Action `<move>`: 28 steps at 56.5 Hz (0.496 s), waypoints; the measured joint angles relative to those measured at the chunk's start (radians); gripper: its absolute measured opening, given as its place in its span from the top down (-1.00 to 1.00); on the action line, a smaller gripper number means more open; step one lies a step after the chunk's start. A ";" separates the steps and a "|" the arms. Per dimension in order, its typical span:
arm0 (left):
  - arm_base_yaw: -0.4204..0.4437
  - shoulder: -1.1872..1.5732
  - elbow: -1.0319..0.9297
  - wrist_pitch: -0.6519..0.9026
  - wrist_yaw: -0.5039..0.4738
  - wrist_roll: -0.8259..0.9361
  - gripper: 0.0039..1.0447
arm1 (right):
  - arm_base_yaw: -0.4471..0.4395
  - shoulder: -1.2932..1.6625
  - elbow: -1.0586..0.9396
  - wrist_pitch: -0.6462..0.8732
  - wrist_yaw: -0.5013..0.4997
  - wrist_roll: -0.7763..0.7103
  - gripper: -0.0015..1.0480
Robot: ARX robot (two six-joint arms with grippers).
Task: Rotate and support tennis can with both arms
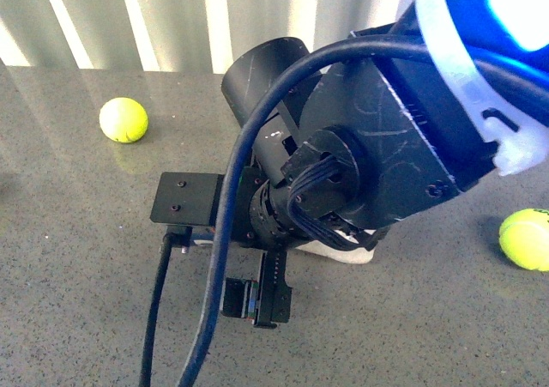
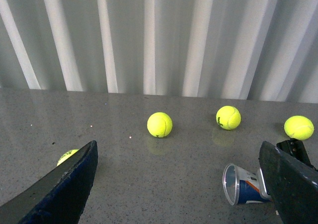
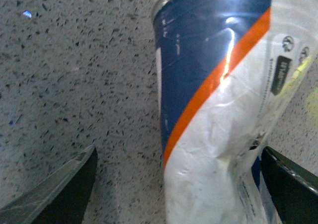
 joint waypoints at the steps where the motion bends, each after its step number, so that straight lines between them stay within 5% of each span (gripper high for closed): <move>1: 0.000 0.000 0.000 0.000 0.000 0.000 -0.87 | -0.001 -0.003 -0.003 0.000 0.000 0.000 -0.85; 28: 0.000 0.000 0.000 0.000 0.000 0.000 -0.87 | -0.031 -0.064 -0.053 0.141 0.034 -0.013 -0.86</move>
